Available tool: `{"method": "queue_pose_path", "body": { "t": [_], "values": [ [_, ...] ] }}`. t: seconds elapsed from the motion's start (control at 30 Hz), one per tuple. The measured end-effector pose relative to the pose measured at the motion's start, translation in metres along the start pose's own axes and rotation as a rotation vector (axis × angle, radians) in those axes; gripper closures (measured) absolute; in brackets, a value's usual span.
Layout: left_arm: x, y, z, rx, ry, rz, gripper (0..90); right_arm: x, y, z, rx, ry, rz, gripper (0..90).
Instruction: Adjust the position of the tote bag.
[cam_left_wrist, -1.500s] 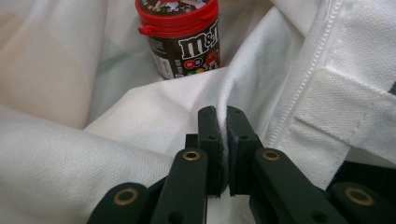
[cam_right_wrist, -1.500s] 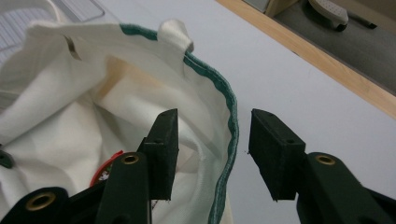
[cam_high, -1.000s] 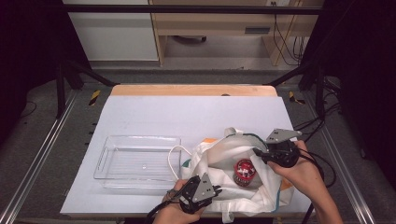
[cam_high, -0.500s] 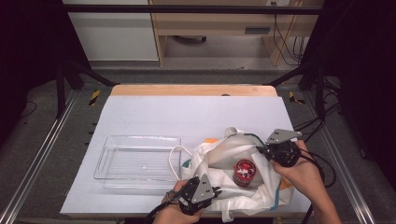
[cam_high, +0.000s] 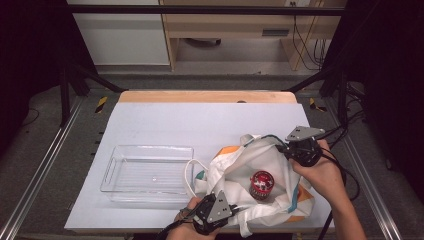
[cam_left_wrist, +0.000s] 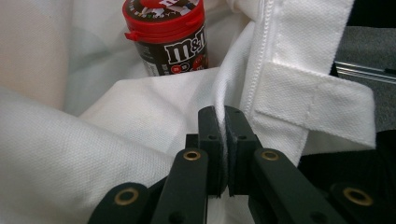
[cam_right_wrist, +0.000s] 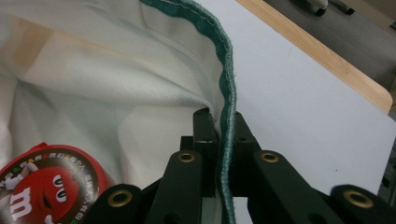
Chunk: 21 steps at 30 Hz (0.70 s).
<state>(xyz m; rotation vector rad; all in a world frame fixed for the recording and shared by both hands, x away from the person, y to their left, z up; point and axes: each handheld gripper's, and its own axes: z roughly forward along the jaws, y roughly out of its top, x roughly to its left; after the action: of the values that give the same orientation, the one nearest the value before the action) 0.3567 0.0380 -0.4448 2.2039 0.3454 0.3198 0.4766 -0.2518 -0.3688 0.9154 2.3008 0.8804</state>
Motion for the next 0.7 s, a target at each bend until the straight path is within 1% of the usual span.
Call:
{"method": "queue_pose_path", "body": {
  "t": [0.03,0.07,0.13,0.27,0.4,0.47,0.6,0.7],
  "values": [
    [0.0,0.0,0.0,0.0,-0.001,0.001,87.2,-0.001,-0.002,0.001,-0.003,0.001,0.01,85.5],
    [-0.001,0.0,0.0,-0.002,-0.001,-0.003,87.2,-0.001,-0.002,0.001,-0.003,0.001,0.01,85.5],
    [-0.001,-0.001,0.0,0.0,0.003,0.002,87.2,-0.003,-0.009,0.005,-0.026,0.001,0.038,85.5],
    [-0.002,-0.001,0.0,-0.003,-0.002,-0.002,87.4,-0.004,-0.015,0.007,-0.047,-0.002,0.056,85.5],
    [-0.002,-0.002,0.001,0.005,0.002,0.01,87.6,-0.006,-0.017,0.008,-0.047,-0.008,0.062,85.5],
    [-0.003,-0.003,0.001,0.003,0.001,0.003,87.6,-0.007,-0.017,0.01,-0.042,-0.011,0.066,85.5],
    [-0.002,-0.003,0.001,0.006,0.0,0.008,87.7,-0.008,-0.02,0.015,-0.03,-0.021,0.064,85.5],
    [-0.003,-0.004,0.001,0.008,-0.005,0.002,87.6,-0.01,-0.026,0.021,-0.024,-0.026,0.077,85.5]
  ]
}}
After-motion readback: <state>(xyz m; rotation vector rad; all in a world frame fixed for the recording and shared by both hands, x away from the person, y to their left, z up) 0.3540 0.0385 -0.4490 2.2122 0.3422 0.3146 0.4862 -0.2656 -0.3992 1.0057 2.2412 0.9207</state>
